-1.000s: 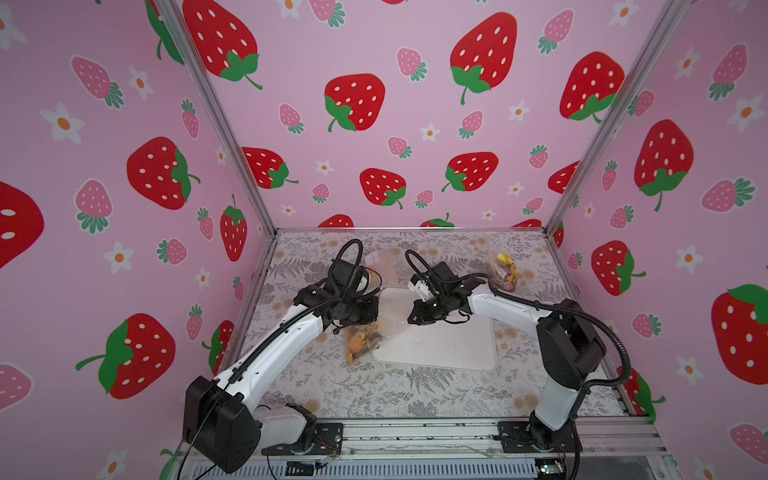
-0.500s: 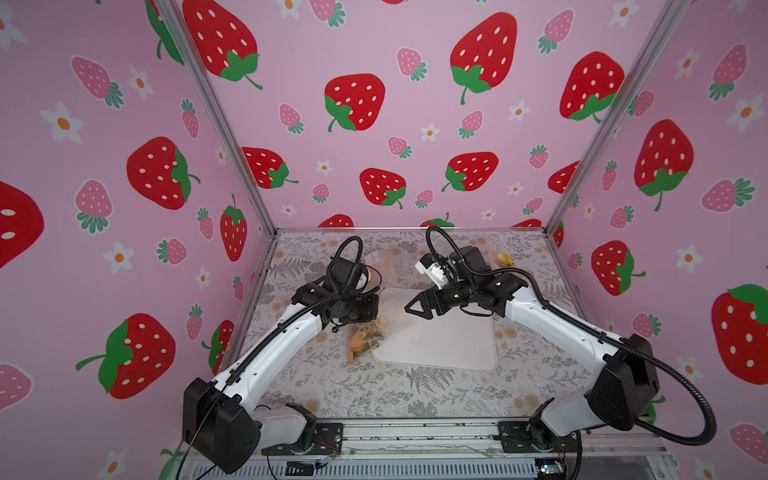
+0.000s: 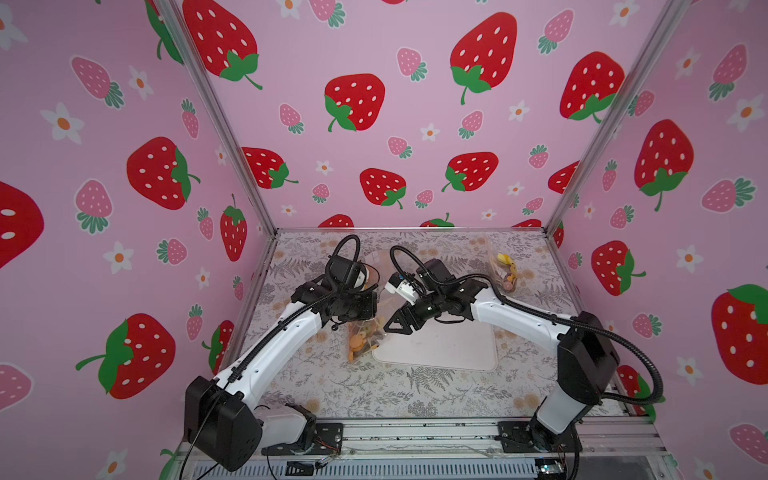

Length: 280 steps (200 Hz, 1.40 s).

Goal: Pour cookies out of the ziploc bag
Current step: 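Pour the cookies out of the ziploc bag onto the tray.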

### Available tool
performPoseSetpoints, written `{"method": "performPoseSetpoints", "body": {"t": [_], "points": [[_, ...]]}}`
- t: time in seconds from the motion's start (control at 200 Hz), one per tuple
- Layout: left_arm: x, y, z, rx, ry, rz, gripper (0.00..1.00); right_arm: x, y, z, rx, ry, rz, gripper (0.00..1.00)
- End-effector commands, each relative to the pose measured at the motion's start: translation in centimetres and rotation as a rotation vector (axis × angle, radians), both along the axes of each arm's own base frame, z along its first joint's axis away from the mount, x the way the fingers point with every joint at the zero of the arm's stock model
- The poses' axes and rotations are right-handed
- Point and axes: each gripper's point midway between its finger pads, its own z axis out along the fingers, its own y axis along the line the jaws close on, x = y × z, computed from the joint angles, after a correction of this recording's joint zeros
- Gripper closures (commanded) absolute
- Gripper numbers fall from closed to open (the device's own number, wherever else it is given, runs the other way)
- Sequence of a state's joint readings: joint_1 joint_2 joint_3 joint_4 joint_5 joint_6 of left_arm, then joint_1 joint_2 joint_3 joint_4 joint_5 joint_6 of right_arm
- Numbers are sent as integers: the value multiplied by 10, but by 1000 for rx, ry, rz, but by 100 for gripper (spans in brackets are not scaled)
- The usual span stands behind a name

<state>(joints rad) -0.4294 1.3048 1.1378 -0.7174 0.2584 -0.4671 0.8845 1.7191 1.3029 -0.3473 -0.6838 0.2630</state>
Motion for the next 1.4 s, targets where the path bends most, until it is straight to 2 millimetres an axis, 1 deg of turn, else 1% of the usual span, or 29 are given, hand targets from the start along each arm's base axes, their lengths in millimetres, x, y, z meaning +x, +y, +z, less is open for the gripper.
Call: {"method": "performPoseSetpoints", "body": {"t": [0.0, 0.095, 0.105, 0.145, 0.195, 0.235, 0.28, 0.33, 0.385, 0.435, 0.505, 0.58, 0.59, 0.61, 0.69, 0.695, 0.71, 0.72, 0.745, 0.77, 0.805, 0.87, 0.9, 0.946, 1.066, 1.236, 1.316, 1.396], "points": [[10, 0, -1, -14, -9, -2, 100, 0, 9, -2, 15, 2, 25, 45], [17, 2, -4, -30, -5, 9, 100, -1, 11, -10, 0, 15, 26, 47], [18, 2, -5, -32, -4, 8, 100, -1, 11, -10, 0, 15, 26, 50], [21, 2, -5, -42, -4, 11, 100, -2, 12, -12, -4, 18, 27, 54], [24, 1, -7, -47, 0, 10, 100, -2, 13, -12, -4, 24, 27, 57], [26, 0, -8, -46, 4, 11, 100, -3, 15, -12, 0, 28, 29, 62], [29, 1, -11, -42, 10, 14, 100, -4, 16, -12, 5, 32, 31, 64], [29, 1, -15, -38, 21, 15, 100, -5, 18, -13, 9, 39, 31, 69], [30, 0, -16, -45, 24, 11, 100, -5, 19, -14, 10, 52, 31, 78], [29, -1, -17, -51, 27, 10, 100, -7, 21, -15, 12, 65, 35, 83], [27, -1, -14, -63, 22, 9, 100, -8, 20, -15, 12, 78, 31, 85], [21, 5, -9, -54, 6, 24, 100, -8, 20, -13, 14, 82, 22, 88], [20, 6, -8, -53, 3, 27, 97, -8, 20, -13, 13, 82, 20, 89], [17, 9, -7, -49, -4, 37, 86, -6, 19, -13, 12, 83, 16, 90], [3, 25, -5, -21, -29, 98, 49, -5, 20, -12, 12, 96, 5, 94], [3, 26, -4, -21, -32, 102, 46, -5, 19, -13, 11, 98, 4, 95], [-1, 30, -6, -15, -33, 117, 29, -4, 20, -12, 13, 99, 2, 96], [-3, 33, -5, -10, -36, 127, 23, -3, 20, -13, 11, 102, 0, 97], [-9, 38, -6, -4, -39, 149, 15, -2, 20, -13, 10, 106, -5, 98], [-15, 44, -9, 6, -35, 170, 10, -1, 19, -14, 9, 110, -11, 99], [-24, 51, -10, 13, -38, 200, 9, 3, 18, -14, 6, 115, -25, 100], [-40, 62, -19, 19, -26, 255, 8, 10, 16, -17, 5, 131, -51, 100], [-46, 68, -26, 30, -17, 284, 4, 13, 16, -17, 6, 141, -60, 100], [-55, 74, -34, 45, -13, 314, 2, 19, 15, -17, 13, 155, -76, 100], [-73, 83, -52, 60, -20, 354, 2, 32, 14, -15, 20, 185, -111, 100], [-82, 73, -68, 69, -16, 300, 7, 47, 7, -19, 14, 202, -151, 100], [-81, 67, -74, 103, -20, 255, 7, 50, 4, -21, 10, 209, -160, 100], [-75, 58, -79, 117, -26, 208, 8, 51, 3, -19, 12, 209, -161, 100]]}}
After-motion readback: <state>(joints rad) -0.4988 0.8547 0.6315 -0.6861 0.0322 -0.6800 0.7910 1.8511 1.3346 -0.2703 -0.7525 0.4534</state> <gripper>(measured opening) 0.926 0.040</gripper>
